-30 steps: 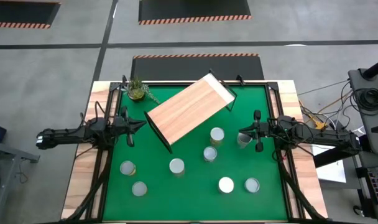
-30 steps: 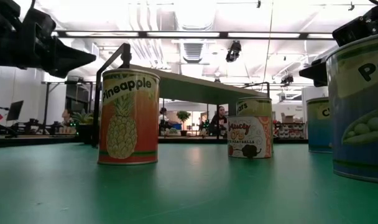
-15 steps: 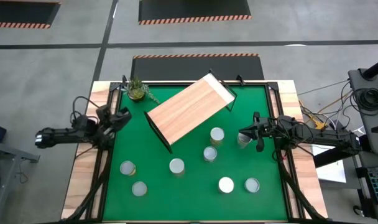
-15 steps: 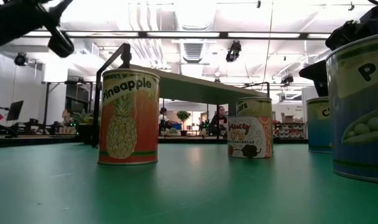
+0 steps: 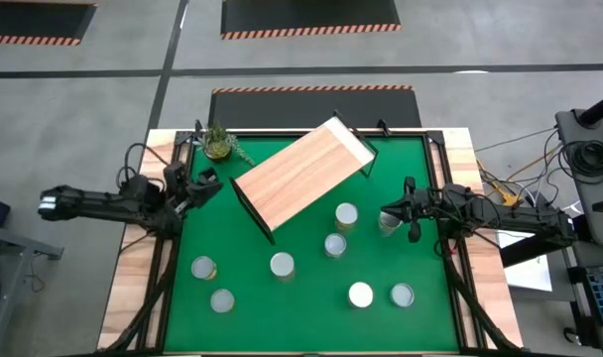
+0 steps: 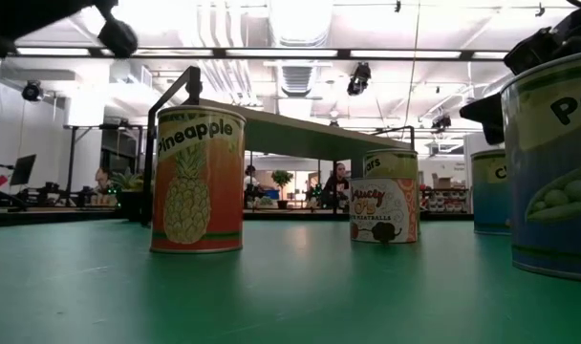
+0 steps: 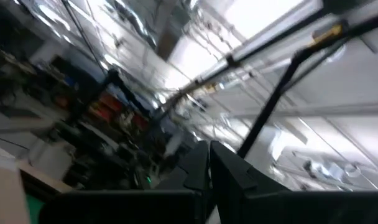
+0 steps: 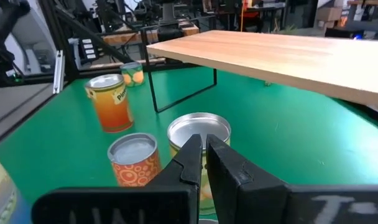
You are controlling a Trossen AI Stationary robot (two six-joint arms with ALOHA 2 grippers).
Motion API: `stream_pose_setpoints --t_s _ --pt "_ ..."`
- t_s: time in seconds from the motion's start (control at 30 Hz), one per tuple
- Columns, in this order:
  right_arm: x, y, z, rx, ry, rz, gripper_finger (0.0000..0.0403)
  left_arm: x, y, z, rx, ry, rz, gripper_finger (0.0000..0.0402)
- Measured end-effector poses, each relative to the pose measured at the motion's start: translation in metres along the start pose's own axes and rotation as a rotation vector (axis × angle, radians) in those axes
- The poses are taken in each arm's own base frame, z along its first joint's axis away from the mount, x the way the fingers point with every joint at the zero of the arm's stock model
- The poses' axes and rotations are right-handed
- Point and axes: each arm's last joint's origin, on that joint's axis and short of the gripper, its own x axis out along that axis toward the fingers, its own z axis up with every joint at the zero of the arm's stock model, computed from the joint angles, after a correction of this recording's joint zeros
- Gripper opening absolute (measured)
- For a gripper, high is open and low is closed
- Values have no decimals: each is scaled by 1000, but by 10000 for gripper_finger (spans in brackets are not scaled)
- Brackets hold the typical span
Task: Pick and place cans onto a shelf
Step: Put the orange and yellow can on the shelf
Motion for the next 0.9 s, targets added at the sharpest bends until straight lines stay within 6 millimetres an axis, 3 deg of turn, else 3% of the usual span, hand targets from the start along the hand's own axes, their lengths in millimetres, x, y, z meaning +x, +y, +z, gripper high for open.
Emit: stream_pose_setpoints --t_s 0.27,0.5,0.7,0.9 --pt "0 0 0 12 -3 1 13 58 -34 -11 -70 231 -62 0" --pt "0 0 0 72 -3 0 13 102 -79 -40 -104 498 -45 0" --pt "0 0 0 172 -3 1 13 132 -103 -64 -151 730 243 0" --pt "0 0 0 237 -4 0 13 145 -102 -94 -235 1019 717 0"
